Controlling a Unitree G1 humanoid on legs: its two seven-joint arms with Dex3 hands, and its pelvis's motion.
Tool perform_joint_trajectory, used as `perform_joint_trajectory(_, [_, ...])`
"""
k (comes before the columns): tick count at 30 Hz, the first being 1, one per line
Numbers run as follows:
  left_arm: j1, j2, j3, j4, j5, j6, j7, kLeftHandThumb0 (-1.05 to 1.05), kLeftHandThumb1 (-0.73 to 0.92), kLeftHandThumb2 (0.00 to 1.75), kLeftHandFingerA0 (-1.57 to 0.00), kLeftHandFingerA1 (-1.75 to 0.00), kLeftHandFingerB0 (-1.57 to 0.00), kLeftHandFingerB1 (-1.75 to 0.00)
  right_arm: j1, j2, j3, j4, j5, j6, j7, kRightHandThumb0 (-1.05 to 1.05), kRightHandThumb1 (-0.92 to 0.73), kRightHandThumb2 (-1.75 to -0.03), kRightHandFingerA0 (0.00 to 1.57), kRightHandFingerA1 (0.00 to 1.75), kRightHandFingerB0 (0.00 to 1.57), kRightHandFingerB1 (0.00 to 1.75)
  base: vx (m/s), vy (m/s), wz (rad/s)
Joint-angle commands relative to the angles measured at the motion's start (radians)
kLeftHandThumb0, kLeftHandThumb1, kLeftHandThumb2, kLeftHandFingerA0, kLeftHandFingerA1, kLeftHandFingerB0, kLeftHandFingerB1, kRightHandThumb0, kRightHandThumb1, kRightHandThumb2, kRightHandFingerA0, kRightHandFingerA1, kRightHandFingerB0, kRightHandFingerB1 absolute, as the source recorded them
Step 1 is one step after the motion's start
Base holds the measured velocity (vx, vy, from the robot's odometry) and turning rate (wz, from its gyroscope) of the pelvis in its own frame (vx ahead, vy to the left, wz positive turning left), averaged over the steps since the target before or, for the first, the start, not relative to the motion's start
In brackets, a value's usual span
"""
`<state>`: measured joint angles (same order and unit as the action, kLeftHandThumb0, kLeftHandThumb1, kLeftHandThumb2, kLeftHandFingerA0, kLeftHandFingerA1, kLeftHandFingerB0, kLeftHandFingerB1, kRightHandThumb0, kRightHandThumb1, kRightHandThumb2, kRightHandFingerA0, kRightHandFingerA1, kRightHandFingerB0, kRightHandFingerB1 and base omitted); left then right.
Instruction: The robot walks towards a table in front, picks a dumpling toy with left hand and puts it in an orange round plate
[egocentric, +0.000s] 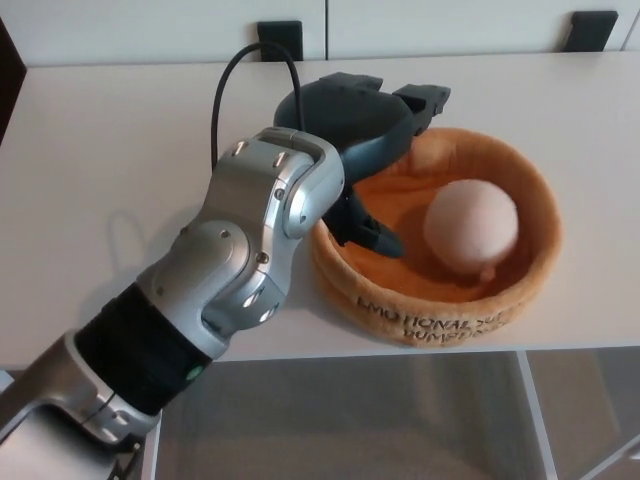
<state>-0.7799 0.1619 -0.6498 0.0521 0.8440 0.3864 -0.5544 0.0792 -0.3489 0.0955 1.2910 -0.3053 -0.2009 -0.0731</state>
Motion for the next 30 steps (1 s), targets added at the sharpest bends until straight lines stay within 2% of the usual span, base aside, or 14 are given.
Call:
perform_joint_trajectory(1, [0.005,0.019,0.015,-0.024,0.019,0.011,-0.022,-1.04,0.63,0.61,0.00,-0.06,0.00,0.00,-0.005,-0.002,-0.007,0.020,0.011,-0.001,-0.013,-0.28,-0.58,-0.58,0.55,0.40,0.46,0.35,0.00,0.000,0.00])
perform_joint_trajectory(6, [0.036,0.092,0.092,-0.194,-0.012,-0.033,-0.040,-1.00,0.52,0.64,0.00,-0.01,0.00,0.00,-0.018,-0.008,-0.001,0.014,0.006,0.001,-0.016,-0.31,-0.58,-0.58,0.55,0.39,0.47,0.35,0.00,0.000,0.00])
perform_joint_trajectory(7, [0.054,0.102,0.108,-0.243,-0.012,-0.032,-0.038,-0.79,0.44,0.85,0.00,0.00,0.00,-0.01,-0.020,-0.011,-0.003,0.013,0.008,-0.001,-0.013,-0.30,-0.58,-0.58,0.55,0.39,0.47,0.35,0.00,0.000,0.00])
perform_joint_trajectory(8, [0.063,0.106,0.115,-0.266,-0.011,-0.032,-0.038,-0.79,0.44,0.85,0.00,0.00,0.00,-0.01,-0.021,-0.012,-0.003,0.013,0.009,-0.002,-0.012,-0.30,-0.58,-0.58,0.55,0.39,0.47,0.35,0.00,0.000,0.00])
perform_joint_trajectory(9, [0.118,0.156,0.162,-0.432,-0.004,-0.048,-0.049,-0.61,0.41,0.53,0.00,0.00,0.00,0.00,-0.025,-0.008,0.003,0.021,0.000,0.001,-0.031,-0.29,-0.57,-0.57,0.56,0.40,0.49,0.36,0.00,0.000,0.00])
perform_joint_trajectory(14, [0.249,0.267,0.287,-0.773,-0.092,-0.057,-0.169,-0.49,0.33,0.64,0.00,0.00,0.00,-0.09,-0.029,-0.012,-0.001,0.009,0.009,0.003,-0.011,-0.36,-0.50,-0.68,0.57,0.49,0.45,0.43,0.00,0.000,0.00])
perform_joint_trajectory(15, [0.302,0.329,0.350,-0.890,-0.158,-0.064,-0.240,-0.41,0.30,0.60,0.00,0.00,0.00,-0.07,-0.024,-0.016,-0.002,0.010,0.009,-0.003,-0.012,-0.28,-0.58,-0.58,0.64,0.42,0.48,0.36,0.00,0.000,0.00])
perform_joint_trajectory(16, [0.352,0.389,0.411,-0.986,-0.218,-0.071,-0.301,-0.37,0.25,0.58,0.00,-0.05,0.00,-0.08,-0.021,-0.016,-0.001,0.012,0.007,-0.004,-0.019,-0.35,-0.50,-0.68,0.56,0.48,0.45,0.43,0.00,0.000,0.00])
perform_joint_trajectory(18, [0.414,0.437,0.471,-1.070,-0.271,-0.069,-0.347,-0.32,0.37,0.65,0.00,-0.12,0.00,-0.13,-0.019,-0.019,0.002,0.021,0.002,0.000,-0.021,-0.34,-0.50,-0.67,0.54,0.47,0.45,0.43,0.00,0.000,0.00])
perform_joint_trajectory(22, [0.684,0.458,0.720,-1.099,-0.469,-0.301,-0.336,-0.21,0.46,0.54,0.00,-0.15,-0.01,-0.28,-0.013,-0.019,0.011,0.010,-0.005,0.003,-0.024,-0.28,-0.57,-0.57,0.61,0.42,0.48,0.36,0.00,0.000,0.00])
perform_joint_trajectory(23, [0.776,0.459,0.787,-1.099,-0.521,-0.369,-0.332,-0.18,0.44,0.73,0.00,-0.09,0.00,-0.28,-0.008,-0.019,0.011,0.001,-0.005,0.002,-0.025,-0.28,-0.58,-0.58,0.61,0.42,0.48,0.36,0.00,0.000,0.00])
perform_joint_trajectory(25, [0.920,0.463,0.892,-1.099,-0.603,-0.473,-0.322,-0.18,0.44,0.73,0.00,-0.09,0.00,-0.28,0.000,-0.020,0.012,-0.011,-0.004,0.001,-0.028,-0.28,-0.58,-0.58,0.61,0.42,0.48,0.36,0.00,0.000,0.00])
perform_joint_trajectory(27, [1.240,0.392,1.072,-1.099,-0.693,-0.673,-0.301,0.12,0.54,0.82,0.00,-0.12,-0.04,-0.33,-0.002,-0.022,0.013,0.004,-0.005,0.002,-0.028,-0.28,-0.58,-0.58,0.61,0.42,0.47,0.36,0.00,0.000,0.00])
perform_joint_trajectory(30, [1.512,0.300,1.159,-1.089,-0.666,-0.793,-0.245,0.15,0.53,0.84,0.00,-0.12,-0.03,-0.35,-0.008,-0.022,0.009,0.012,-0.001,0.010,-0.023,-0.27,-0.58,-0.58,0.61,0.41,0.47,0.36,0.00,0.000,0.00])
